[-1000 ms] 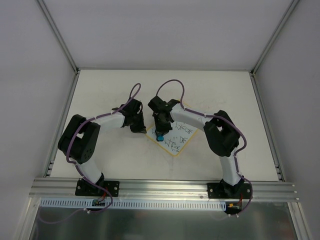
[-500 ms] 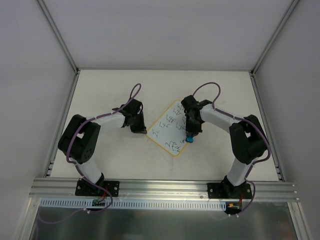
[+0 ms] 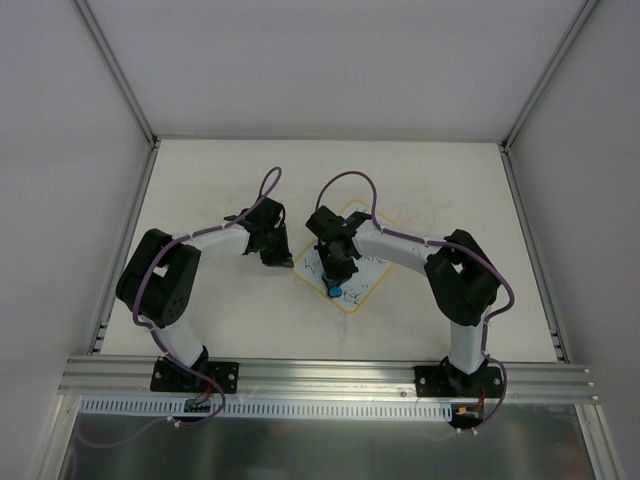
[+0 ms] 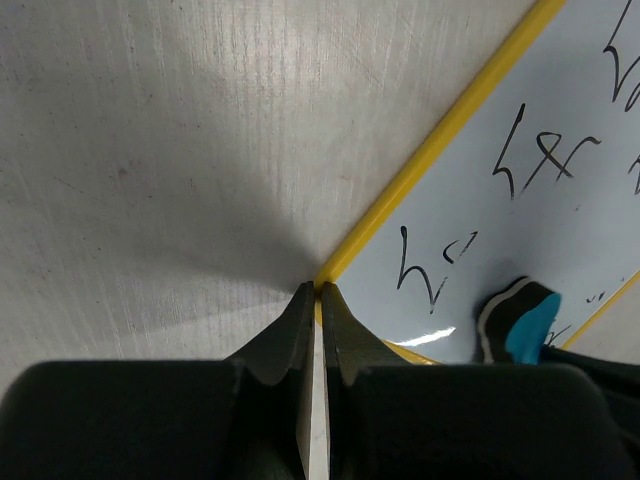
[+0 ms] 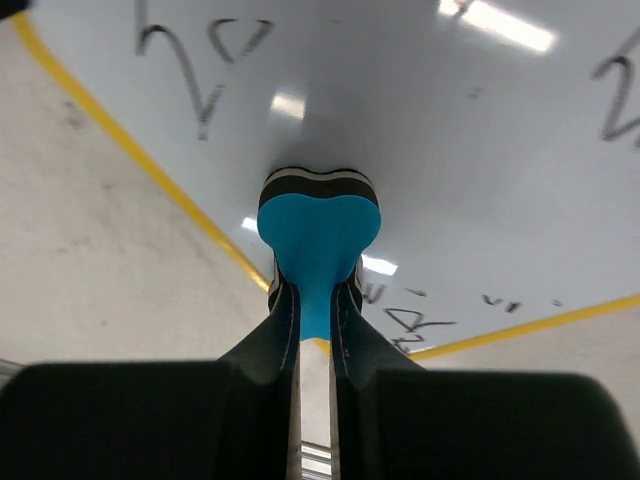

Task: Erase the whiteboard

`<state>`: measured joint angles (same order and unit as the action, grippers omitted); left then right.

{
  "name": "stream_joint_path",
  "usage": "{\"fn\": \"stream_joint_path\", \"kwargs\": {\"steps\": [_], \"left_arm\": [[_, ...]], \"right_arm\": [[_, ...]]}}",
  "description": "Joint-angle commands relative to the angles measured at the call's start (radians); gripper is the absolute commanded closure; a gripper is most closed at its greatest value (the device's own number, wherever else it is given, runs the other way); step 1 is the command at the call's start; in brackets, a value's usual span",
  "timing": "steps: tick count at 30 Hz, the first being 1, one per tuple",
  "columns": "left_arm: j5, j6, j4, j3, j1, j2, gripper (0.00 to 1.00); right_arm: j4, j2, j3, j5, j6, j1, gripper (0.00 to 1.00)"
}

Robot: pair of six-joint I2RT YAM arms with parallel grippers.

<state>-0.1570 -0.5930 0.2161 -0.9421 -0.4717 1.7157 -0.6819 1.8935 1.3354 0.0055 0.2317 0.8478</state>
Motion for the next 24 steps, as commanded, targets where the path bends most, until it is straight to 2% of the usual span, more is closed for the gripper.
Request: {"fn": "stream_joint_path", "kwargs": {"steps": [1,6,8,14,18,24], "left_arm": [[0.037,-0.002,0.140,0.043,-0.004,0.053,1.00],[0.042,-0.005,0.141,0.046,-0.004,0.056,1.00],[0.048,-0.004,0.141,0.048,-0.002,0.053,1.00],[0.066,0.002,0.141,0.054,-0.001,0.045,1.00],[0.062,-0.004,0.141,0.054,0.001,0.045,1.00],[0.043,-0.005,0.140,0.039,0.001,0.053,1.00]], "right_arm": [[0.030,0.042,0.073,-0.058,-0.002,0.040,1.00],[0.031,0.070,0.081,-0.015,0.029,0.060,1.00],[0.028,0.049,0.033,0.054,0.037,0.053,1.00],[0.030,-0.095,-0.175,0.161,0.090,-0.067,1.00],[0.041,-0.160,-0.278,0.145,0.092,-0.191,1.00],[0.064,-0.203,-0.323,0.142,0.072,-0.242,1.00]]}}
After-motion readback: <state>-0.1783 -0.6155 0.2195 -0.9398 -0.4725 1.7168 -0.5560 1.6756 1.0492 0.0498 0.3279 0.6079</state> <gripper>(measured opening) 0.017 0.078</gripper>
